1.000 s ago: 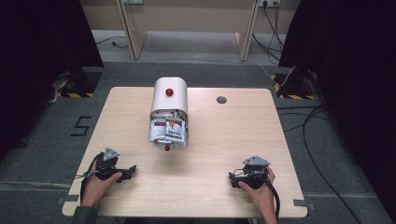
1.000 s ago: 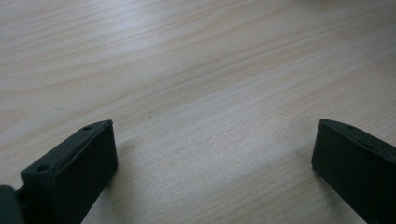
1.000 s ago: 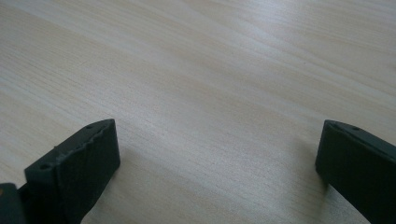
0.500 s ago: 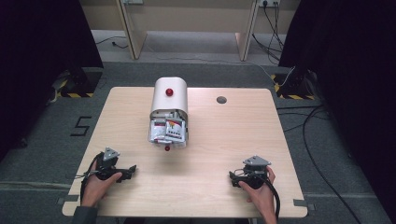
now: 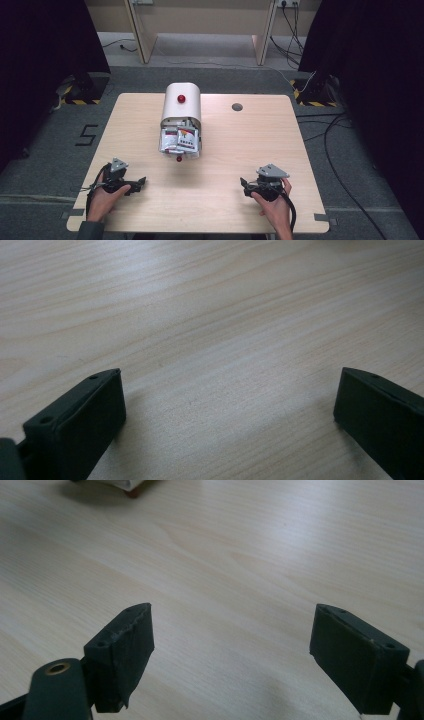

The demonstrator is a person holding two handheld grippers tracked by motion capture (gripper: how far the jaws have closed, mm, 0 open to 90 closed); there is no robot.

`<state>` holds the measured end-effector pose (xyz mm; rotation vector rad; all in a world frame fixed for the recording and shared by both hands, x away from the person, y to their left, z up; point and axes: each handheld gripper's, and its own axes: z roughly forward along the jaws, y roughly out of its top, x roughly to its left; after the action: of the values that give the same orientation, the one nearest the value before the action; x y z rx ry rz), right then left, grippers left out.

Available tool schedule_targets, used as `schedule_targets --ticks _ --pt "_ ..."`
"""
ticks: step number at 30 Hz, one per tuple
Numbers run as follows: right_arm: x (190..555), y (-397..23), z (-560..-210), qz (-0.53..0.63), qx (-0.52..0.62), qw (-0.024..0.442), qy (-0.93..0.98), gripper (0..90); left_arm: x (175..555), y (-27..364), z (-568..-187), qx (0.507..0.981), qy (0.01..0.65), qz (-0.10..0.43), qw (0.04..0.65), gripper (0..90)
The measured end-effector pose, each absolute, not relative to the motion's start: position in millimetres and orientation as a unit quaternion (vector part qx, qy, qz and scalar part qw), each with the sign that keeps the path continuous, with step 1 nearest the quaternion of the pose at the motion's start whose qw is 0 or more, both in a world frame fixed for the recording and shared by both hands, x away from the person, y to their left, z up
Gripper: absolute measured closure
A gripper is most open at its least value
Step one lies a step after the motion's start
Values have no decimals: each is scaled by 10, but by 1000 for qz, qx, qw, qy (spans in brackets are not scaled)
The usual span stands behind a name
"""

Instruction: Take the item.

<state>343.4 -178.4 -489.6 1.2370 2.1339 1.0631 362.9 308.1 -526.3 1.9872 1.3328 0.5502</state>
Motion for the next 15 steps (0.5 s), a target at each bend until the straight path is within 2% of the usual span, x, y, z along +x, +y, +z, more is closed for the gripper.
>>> schedule_targets --ticks 15 --pt "3413 -1540 -4593 420 419 234 771 221 3629 3081 -5263 762 511 211 337 0"
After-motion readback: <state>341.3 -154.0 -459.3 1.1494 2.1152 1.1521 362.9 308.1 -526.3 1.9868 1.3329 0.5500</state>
